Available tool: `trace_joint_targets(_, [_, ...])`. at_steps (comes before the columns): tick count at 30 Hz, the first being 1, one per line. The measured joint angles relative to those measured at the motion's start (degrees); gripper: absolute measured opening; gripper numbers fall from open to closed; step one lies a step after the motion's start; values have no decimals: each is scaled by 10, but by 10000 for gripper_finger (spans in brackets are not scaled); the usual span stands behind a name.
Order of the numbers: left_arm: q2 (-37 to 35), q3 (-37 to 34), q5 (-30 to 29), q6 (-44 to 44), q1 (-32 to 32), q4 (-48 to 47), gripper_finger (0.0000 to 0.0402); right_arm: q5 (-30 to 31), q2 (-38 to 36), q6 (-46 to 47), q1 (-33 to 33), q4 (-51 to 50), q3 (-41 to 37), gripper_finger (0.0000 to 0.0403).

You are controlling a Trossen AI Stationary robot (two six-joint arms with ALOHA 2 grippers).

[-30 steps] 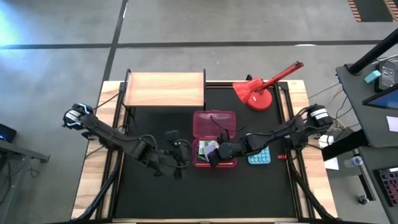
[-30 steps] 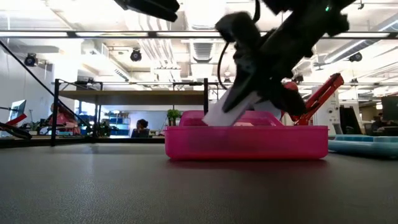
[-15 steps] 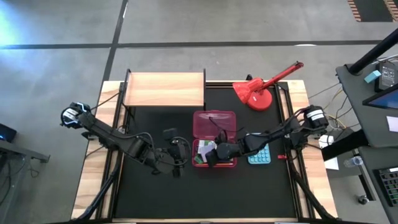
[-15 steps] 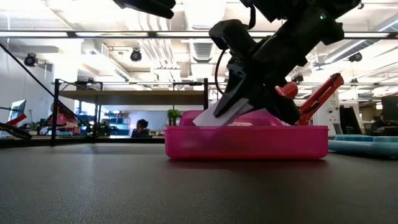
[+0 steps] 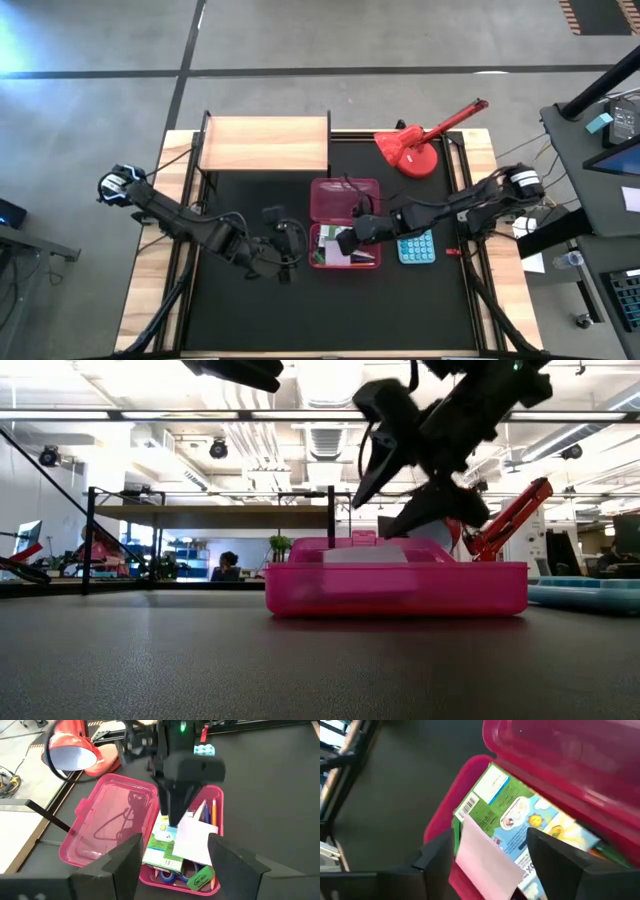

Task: Pack school essentials
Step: Close the pink supply box

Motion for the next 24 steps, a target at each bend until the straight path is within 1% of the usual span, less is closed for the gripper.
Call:
trace_joint_targets(4, [10, -1, 0, 0, 13, 3, 208, 7, -49, -6, -20, -46, 0, 249])
trace_joint_targets(9, [43, -2, 0, -1, 28, 8, 208, 78, -114, -4, -51, -122, 0, 244])
trace_joint_targets(13, [75, -2, 2, -6, 31, 13, 208, 127, -156, 24, -82, -211, 0, 231])
trace_joint_targets(15, [93, -2, 4, -31, 34, 25, 208, 142, -169, 48, -101, -261, 0, 225])
trace_joint_targets(18, [111, -2, 5, -87, 40, 27, 208, 143, -174, 51, -133, -312, 0, 218])
trace_joint_targets(21, [124, -2, 5, -144, 43, 33, 208, 141, -170, 35, -164, -333, 0, 211])
trace_joint_targets(24, [129, -2, 15, -201, 42, 50, 208, 139, -169, -3, -195, -333, 0, 202])
